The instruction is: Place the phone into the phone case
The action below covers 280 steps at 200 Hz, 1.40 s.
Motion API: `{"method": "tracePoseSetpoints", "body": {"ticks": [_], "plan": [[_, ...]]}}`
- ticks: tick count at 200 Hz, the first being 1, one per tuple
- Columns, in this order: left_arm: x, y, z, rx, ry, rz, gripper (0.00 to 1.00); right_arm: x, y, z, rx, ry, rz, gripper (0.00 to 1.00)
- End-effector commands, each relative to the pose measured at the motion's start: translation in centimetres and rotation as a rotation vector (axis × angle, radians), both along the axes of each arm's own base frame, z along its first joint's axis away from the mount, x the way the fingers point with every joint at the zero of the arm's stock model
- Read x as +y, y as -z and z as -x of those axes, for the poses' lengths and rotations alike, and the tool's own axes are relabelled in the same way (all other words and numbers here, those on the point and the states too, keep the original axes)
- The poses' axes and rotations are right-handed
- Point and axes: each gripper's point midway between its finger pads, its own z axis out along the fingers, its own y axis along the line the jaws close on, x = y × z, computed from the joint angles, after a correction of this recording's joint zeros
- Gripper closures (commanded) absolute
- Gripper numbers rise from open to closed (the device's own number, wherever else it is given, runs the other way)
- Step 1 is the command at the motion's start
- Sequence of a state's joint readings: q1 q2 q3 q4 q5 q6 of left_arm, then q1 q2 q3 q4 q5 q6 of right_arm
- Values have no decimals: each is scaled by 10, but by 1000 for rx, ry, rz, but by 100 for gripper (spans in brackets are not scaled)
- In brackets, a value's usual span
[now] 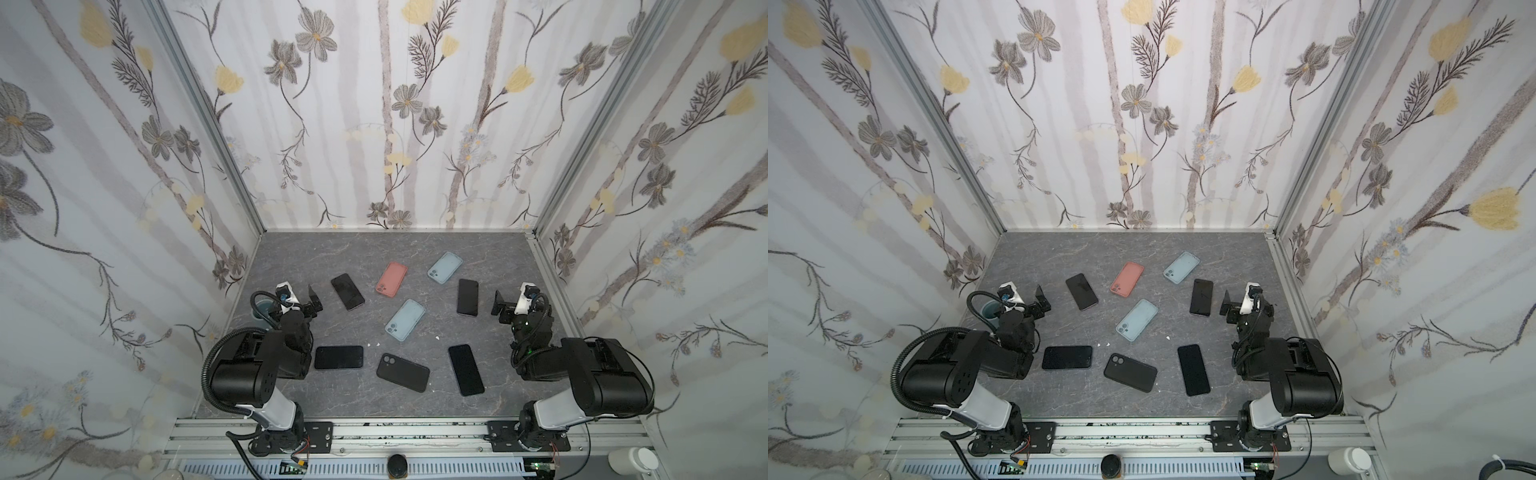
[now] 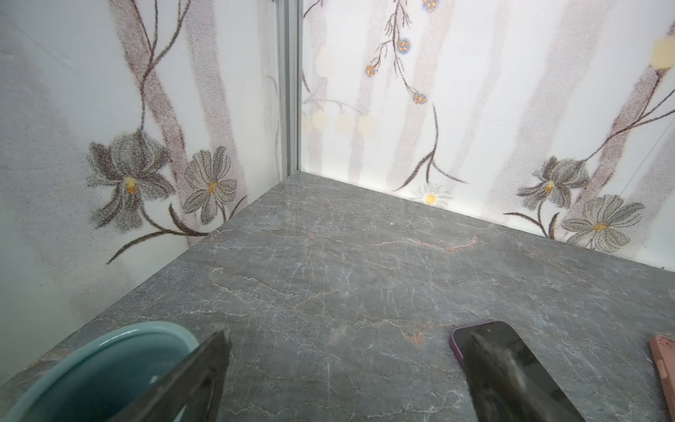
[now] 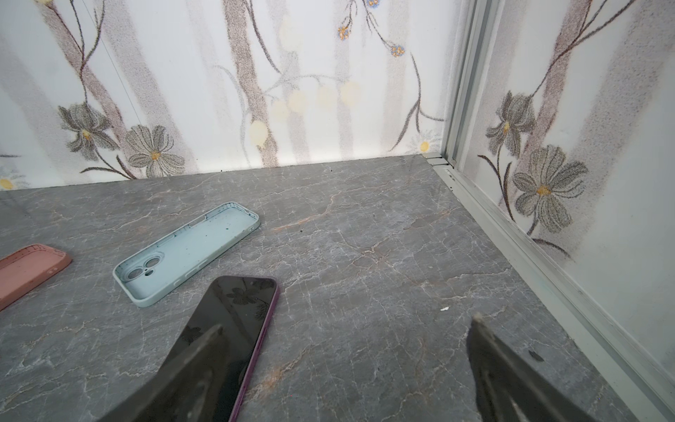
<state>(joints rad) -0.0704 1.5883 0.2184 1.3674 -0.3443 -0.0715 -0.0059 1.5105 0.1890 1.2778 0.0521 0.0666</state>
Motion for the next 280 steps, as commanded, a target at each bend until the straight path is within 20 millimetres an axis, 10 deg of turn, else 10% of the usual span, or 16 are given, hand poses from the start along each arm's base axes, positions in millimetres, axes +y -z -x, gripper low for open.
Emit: {"method": "tracePoseSetpoints", "body": {"ticks": [1, 115, 176, 235, 280], "plan": [[1, -5, -1, -20, -6, 9, 0, 0, -14, -2, -53, 1, 10, 0], [-6, -16, 5, -49, 24, -14, 5, 3, -21, -6, -34, -26, 9, 2], [-15, -64, -2, -56, 28, 29, 6, 11, -80, -19, 6, -33, -41, 4], [-65, -122, -3, -32, 224, 328, 15, 105, -136, 1, 59, -351, 42, 7], [-121, -124, 22, 135, 466, 344, 15, 213, -137, 73, 78, -861, 238, 9]]}}
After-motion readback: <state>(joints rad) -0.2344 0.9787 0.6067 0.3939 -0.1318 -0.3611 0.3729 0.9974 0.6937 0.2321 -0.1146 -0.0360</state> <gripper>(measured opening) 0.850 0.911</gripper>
